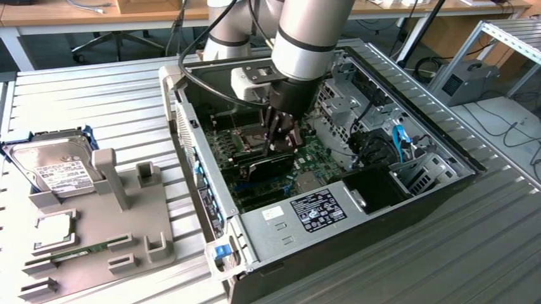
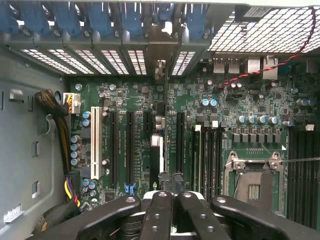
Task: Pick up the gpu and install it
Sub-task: 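Insert the gpu into the slot, then press down on the gpu until it lock into place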
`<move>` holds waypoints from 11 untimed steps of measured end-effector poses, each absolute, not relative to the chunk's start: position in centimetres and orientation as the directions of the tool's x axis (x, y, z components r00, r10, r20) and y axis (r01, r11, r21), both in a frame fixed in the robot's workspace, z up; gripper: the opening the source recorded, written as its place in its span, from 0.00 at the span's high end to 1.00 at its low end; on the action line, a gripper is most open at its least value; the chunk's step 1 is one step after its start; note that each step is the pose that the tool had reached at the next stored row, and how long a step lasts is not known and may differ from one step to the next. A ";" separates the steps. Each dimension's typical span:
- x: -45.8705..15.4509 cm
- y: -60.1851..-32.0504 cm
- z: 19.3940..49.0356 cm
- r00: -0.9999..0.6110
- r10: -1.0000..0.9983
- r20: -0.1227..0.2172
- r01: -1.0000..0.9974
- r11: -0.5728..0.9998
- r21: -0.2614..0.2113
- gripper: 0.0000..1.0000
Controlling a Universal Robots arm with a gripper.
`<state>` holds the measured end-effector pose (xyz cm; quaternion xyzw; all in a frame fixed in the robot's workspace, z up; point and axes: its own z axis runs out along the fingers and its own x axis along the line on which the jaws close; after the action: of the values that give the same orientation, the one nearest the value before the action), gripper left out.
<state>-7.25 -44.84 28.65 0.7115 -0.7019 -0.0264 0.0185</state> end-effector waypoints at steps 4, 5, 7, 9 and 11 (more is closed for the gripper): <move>-7.2 -44.8 28.7 0.013 -1.000 -0.012 -0.998 -0.014 0.063 0.89; -7.2 -44.8 28.7 0.013 -1.000 -0.012 -0.998 -0.014 0.063 0.89; -7.8 -44.9 28.6 0.013 -1.000 -0.012 -0.998 -0.014 0.063 0.89; -8.5 -45.0 28.6 0.013 -1.000 -0.012 -0.998 -0.014 0.063 0.89; -9.3 -45.0 28.5 0.013 -1.000 -0.012 -0.998 -0.014 0.063 0.89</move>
<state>-9.29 -45.00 28.53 0.7115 -0.7019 -0.0265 0.0185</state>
